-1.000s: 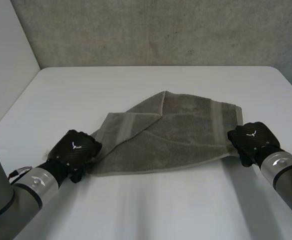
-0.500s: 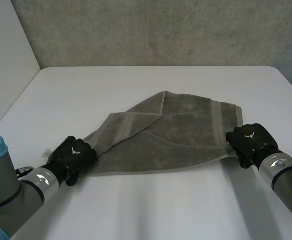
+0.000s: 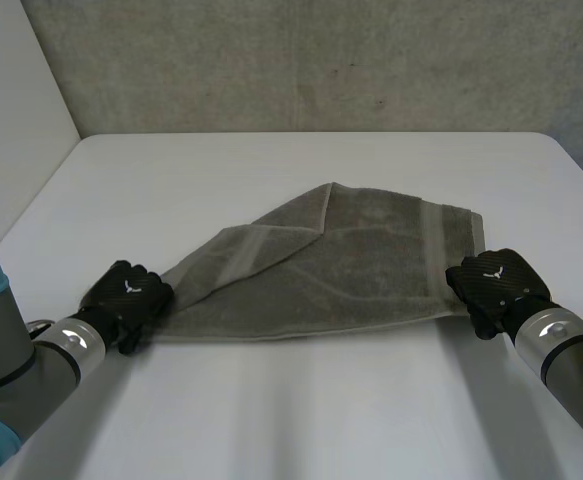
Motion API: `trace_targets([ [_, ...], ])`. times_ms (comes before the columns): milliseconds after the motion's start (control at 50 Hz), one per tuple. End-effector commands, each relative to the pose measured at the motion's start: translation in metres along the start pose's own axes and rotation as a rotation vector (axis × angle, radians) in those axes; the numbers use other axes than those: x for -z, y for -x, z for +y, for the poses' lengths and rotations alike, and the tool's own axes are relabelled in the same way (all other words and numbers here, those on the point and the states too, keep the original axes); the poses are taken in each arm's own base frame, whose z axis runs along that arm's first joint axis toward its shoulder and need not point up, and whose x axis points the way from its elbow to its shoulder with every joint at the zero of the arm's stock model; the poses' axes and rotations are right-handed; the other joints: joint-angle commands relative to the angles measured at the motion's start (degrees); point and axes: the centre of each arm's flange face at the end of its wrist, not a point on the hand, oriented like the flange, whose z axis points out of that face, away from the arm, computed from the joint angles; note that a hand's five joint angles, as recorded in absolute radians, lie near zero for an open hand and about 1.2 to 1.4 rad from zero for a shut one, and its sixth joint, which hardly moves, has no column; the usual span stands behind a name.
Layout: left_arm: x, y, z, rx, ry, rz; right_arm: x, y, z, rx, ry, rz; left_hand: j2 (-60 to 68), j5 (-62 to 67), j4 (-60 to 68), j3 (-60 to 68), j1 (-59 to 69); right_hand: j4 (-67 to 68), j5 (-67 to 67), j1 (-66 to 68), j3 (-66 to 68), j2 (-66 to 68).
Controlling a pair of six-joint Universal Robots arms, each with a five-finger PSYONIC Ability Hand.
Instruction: Fold the towel.
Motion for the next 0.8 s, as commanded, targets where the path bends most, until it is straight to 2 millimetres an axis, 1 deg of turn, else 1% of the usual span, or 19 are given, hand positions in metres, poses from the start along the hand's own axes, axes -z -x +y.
trace_targets([
  [20, -0.005, 0.006, 0.002, -0.014, -0.004, -0.061, 0.0, -0.001, 0.001, -0.002, 0.003, 0.005, -1.07, -11.08, -1.02, -1.28, -1.3, 3.13, 2.92, 3.33, 3.24, 3.92],
  [120, -0.008, 0.01, 0.004, -0.023, -0.003, -0.103, 0.0, -0.002, 0.0, -0.001, 0.001, 0.008, 8.54, -1.46, 8.6, 8.33, 8.32, 3.13, 2.92, 3.33, 3.24, 3.92],
  [200, -0.013, 0.014, 0.003, -0.036, -0.025, -0.135, -0.001, -0.003, -0.001, -0.003, -0.003, 0.01, 23.95, 13.95, 24.01, 23.75, 23.73, 3.13, 2.92, 3.33, 3.24, 3.92],
  [220, -0.013, 0.014, 0.003, -0.036, -0.025, -0.135, -0.001, -0.003, -0.001, -0.003, -0.003, 0.01, 24.02, 14.01, 24.07, 23.81, 23.79, 3.13, 2.92, 3.33, 3.24, 3.92],
  [240, -0.014, 0.016, 0.002, -0.04, -0.03, -0.146, -0.001, -0.005, -0.002, -0.005, -0.003, 0.011, 30.68, 20.67, 30.73, 30.47, 30.45, 3.13, 2.92, 3.33, 3.24, 3.92],
  [380, -0.014, 0.026, -0.009, -0.045, -0.063, -0.18, -0.001, -0.017, -0.021, 0.008, -0.044, 0.05, 31.06, 21.05, 31.11, 30.85, 30.83, 3.13, 2.92, 3.33, 3.24, 3.92],
  [420, -0.003, 0.043, -0.032, -0.046, -0.13, -0.243, 0.012, -0.032, -0.051, 0.017, -0.097, 0.079, 31.06, 21.05, 31.11, 30.85, 30.83, 3.13, 2.92, 3.33, 3.24, 3.92],
  [440, -0.003, 0.044, -0.033, -0.046, -0.131, -0.244, 0.012, -0.032, -0.051, 0.017, -0.097, 0.079, 31.06, 21.05, 31.11, 30.85, 30.83, 3.13, 2.92, 3.33, 3.24, 3.92],
  [480, 0.018, 0.066, -0.069, 0.003, -0.253, -0.327, 0.028, -0.051, -0.086, 0.021, -0.152, 0.108, 31.06, 21.05, 31.11, 30.85, 30.83, 3.13, 2.92, 3.33, 3.24, 3.92],
  [500, 0.018, 0.066, -0.069, 0.004, -0.254, -0.328, 0.028, -0.051, -0.086, 0.021, -0.152, 0.108, 31.06, 21.05, 31.11, 30.85, 30.83, 3.13, 2.92, 3.33, 3.24, 3.92],
  [540, 0.041, 0.091, -0.109, 0.093, -0.406, -0.394, 0.041, -0.07, -0.121, 0.018, -0.221, 0.148, 31.06, 21.05, 31.11, 30.85, 30.83, 3.13, 2.92, 3.33, 3.24, 3.92],
  [560, 0.041, 0.091, -0.109, 0.094, -0.407, -0.394, 0.041, -0.07, -0.121, 0.018, -0.221, 0.148, 31.06, 21.05, 31.11, 30.85, 30.83, 3.13, 2.92, 3.33, 3.24, 3.92],
  [640, 0.1, 0.139, -0.18, 0.223, -0.623, -0.465, 0.071, -0.107, -0.186, 0.028, -0.344, 0.233, 31.06, 21.05, 31.11, 30.85, 30.83, 3.13, 2.92, 3.33, 3.24, 3.92],
  [660, 0.101, 0.139, -0.181, 0.224, -0.623, -0.465, 0.071, -0.107, -0.186, 0.028, -0.344, 0.233, 31.06, 21.05, 31.11, 30.85, 30.83, 3.13, 2.92, 3.33, 3.24, 3.92],
  [700, 0.107, 0.15, -0.196, 0.253, -0.622, -0.447, 0.084, -0.12, -0.208, 0.04, -0.369, 0.256, 31.06, 21.05, 31.11, 30.85, 30.83, 3.13, 2.92, 3.33, 3.24, 3.92],
  [720, 0.107, 0.15, -0.196, 0.253, -0.622, -0.447, 0.085, -0.12, -0.208, 0.04, -0.369, 0.256, 31.06, 21.05, 31.11, 30.85, 30.83, 3.13, 2.92, 3.33, 3.24, 3.92],
  [760, 0.093, 0.157, -0.196, 0.282, -0.551, -0.411, 0.087, -0.122, -0.213, 0.043, -0.36, 0.246, 31.06, 21.05, 31.11, 30.85, 30.83, 3.13, 2.92, 3.33, 3.24, 3.92],
  [780, 0.093, 0.157, -0.196, 0.282, -0.55, -0.411, 0.081, -0.122, -0.212, 0.046, -0.328, 0.225, 31.06, 21.05, 31.11, 30.85, 30.83, 3.13, 2.92, 3.33, 3.24, 3.92],
  [800, 0.082, 0.158, -0.192, 0.3, -0.502, -0.384, 0.07, -0.119, -0.208, 0.057, -0.281, 0.189, 31.06, 21.05, 31.11, 30.85, 30.83, 3.13, 2.92, 3.33, 3.24, 3.92],
])
